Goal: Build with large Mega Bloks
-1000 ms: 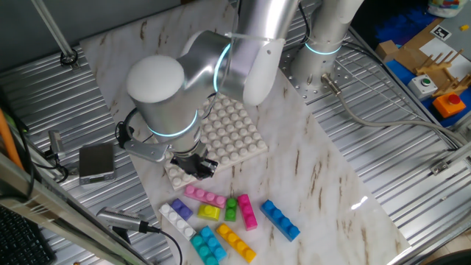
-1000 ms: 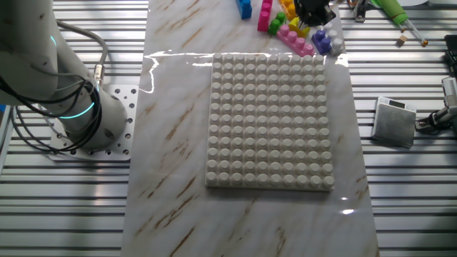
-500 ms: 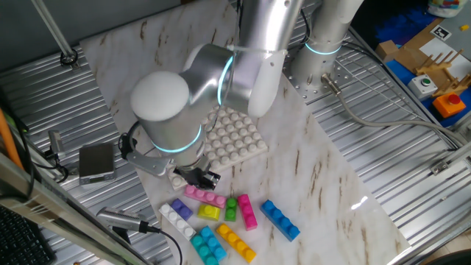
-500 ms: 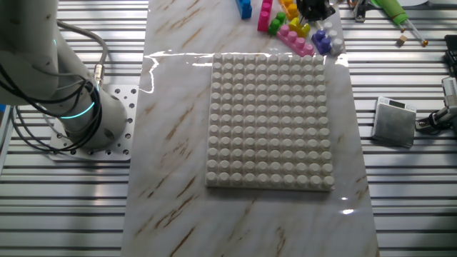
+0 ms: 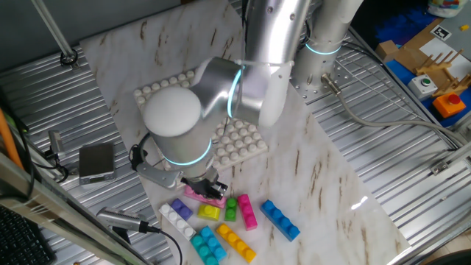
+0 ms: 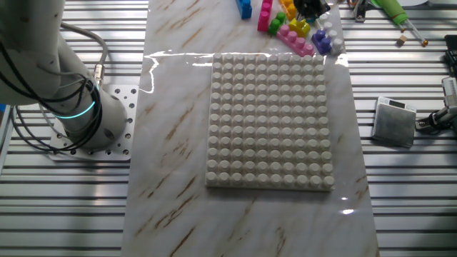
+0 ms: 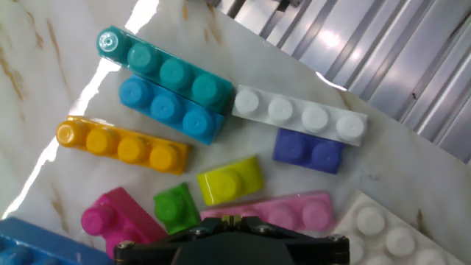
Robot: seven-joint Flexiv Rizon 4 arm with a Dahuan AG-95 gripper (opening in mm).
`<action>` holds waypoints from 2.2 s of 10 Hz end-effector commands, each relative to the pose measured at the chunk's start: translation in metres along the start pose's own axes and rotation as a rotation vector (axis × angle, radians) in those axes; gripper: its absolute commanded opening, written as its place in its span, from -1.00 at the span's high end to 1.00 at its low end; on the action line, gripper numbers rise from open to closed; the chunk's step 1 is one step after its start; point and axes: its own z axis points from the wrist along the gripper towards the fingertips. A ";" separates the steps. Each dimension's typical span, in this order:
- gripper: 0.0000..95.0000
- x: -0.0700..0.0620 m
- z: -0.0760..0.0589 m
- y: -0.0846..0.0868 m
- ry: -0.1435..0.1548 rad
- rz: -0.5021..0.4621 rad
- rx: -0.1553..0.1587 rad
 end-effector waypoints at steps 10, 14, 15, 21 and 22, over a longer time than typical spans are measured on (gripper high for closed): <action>0.20 -0.012 0.012 0.005 -0.021 -0.011 0.026; 0.20 -0.018 0.021 -0.001 -0.032 -0.049 0.037; 0.20 -0.019 0.022 -0.002 -0.031 -0.055 0.038; 0.20 -0.024 0.029 0.000 -0.019 -0.074 0.051; 0.20 -0.024 0.030 0.000 -0.018 -0.076 0.052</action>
